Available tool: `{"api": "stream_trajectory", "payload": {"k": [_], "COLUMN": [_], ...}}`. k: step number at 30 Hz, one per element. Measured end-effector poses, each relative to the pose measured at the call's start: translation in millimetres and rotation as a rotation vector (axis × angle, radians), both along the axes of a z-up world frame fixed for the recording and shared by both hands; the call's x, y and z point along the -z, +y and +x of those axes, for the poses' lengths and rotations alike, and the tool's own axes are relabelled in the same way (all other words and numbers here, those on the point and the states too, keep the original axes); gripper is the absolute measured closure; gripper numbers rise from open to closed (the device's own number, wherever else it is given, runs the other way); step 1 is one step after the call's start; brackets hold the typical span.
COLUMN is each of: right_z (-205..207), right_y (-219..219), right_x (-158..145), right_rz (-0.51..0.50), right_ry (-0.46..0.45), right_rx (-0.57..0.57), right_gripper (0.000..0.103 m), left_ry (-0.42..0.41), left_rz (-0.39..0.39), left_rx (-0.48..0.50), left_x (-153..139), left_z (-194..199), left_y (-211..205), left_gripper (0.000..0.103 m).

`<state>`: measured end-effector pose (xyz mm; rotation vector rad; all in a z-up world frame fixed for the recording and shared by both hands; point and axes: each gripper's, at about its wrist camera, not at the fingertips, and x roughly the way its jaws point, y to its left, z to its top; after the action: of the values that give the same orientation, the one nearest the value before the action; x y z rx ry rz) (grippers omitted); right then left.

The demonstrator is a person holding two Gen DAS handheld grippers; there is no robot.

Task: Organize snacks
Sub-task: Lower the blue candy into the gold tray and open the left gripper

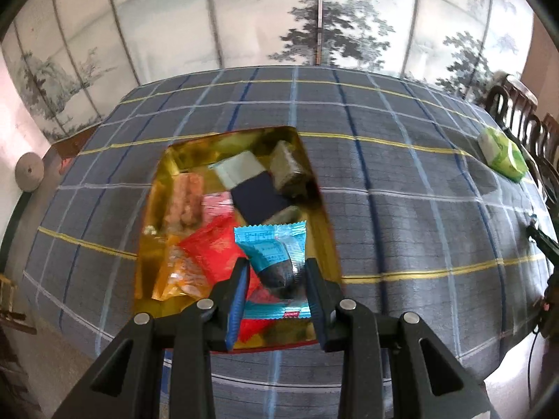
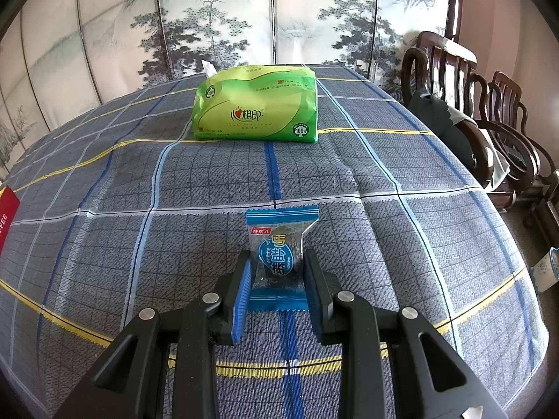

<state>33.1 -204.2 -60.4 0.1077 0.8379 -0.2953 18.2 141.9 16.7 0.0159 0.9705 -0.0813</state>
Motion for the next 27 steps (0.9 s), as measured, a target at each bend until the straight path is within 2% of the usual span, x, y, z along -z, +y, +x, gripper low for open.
{"api": "stream_trajectory", "payload": {"k": [7, 11, 14, 27], "right_z": [1.3, 2.4, 2.0, 2.9], "right_y": [-0.2, 0.4, -0.2, 0.0], "right_x": [0.4, 0.8, 0.7, 1.0], "right_rz": [0.002, 0.001, 0.003, 0.005], "right_ry": [-0.001, -0.001, -0.002, -0.004], "right_rx": [-0.002, -0.003, -0.003, -0.006], "right_gripper": [0.077, 0.077, 0.077, 0.077], "left_ry": [0.02, 0.042, 0.057, 0.12], "left_rz": [0.008, 0.008, 0.02, -0.024], "left_rx": [-0.071, -0.078, -0.059, -0.018], "left_x": [-1.6, 1.7, 5.2, 23.1], "left_z": [16.1, 22.2, 27.9, 70.4], "left_y": [42.5, 53.0, 47.5, 15.6], "left_gripper": [0.071, 0.071, 0.071, 0.071]}}
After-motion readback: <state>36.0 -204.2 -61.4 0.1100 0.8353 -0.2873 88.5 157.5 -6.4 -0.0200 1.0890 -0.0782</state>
